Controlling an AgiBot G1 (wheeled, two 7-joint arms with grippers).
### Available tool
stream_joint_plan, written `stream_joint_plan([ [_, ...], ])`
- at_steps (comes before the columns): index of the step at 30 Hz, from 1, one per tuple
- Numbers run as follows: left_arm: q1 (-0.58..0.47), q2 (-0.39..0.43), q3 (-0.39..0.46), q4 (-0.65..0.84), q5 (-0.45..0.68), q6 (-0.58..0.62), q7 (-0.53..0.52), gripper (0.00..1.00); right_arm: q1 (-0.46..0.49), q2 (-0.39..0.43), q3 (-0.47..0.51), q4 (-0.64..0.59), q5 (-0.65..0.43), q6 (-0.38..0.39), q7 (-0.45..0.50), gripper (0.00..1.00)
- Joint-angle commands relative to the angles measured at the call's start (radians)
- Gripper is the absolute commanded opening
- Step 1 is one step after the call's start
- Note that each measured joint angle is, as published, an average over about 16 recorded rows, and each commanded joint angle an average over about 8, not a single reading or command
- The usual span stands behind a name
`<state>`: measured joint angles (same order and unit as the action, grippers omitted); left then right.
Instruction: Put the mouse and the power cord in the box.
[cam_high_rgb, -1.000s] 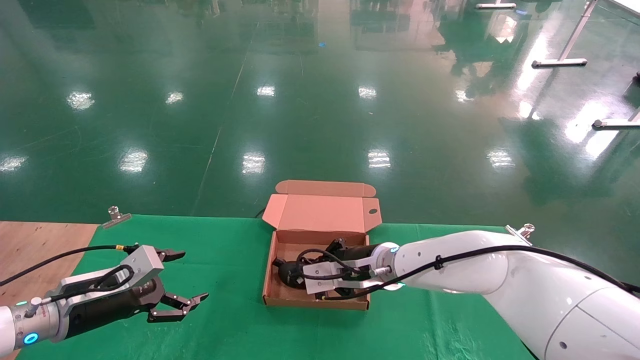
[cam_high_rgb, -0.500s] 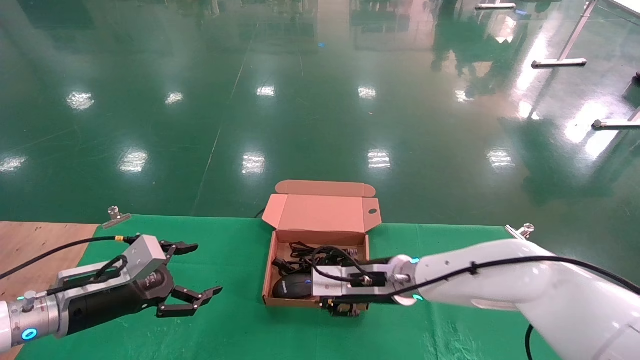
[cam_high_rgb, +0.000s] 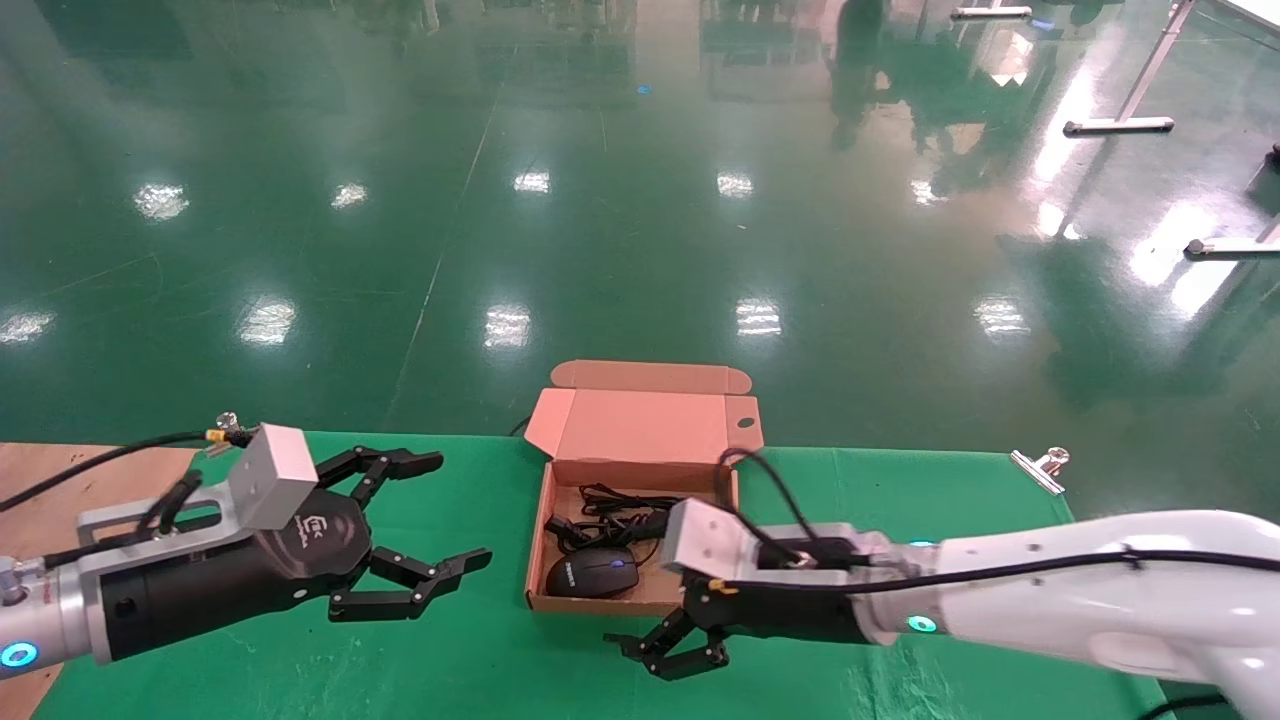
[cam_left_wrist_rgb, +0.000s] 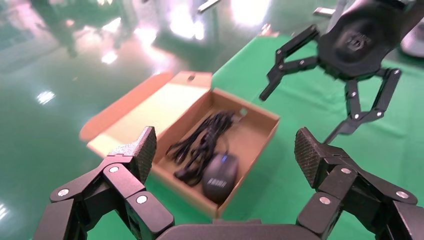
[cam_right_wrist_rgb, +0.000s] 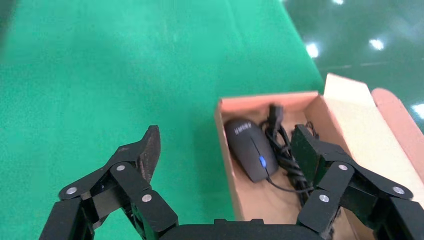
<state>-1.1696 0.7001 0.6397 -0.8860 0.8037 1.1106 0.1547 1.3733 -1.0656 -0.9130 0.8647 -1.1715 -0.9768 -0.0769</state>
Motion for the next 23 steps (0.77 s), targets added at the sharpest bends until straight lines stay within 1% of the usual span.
stream_joint_plan([
  [1,0.005,-0.005,-0.020,-0.022,-0.004,0.021,-0.019,1.00,-0.017,0.025,0.035,0.023,0.025,-0.029,0.015,1.00],
  [20,0.055,-0.051,-0.207,-0.229,-0.042,0.221,-0.197,1.00,-0.175,0.266,0.371,0.246,0.258,-0.304,0.155,1.00],
  [23,0.059,-0.055,-0.222,-0.245,-0.045,0.237,-0.211,1.00,-0.188,0.285,0.398,0.263,0.277,-0.326,0.166,1.00],
])
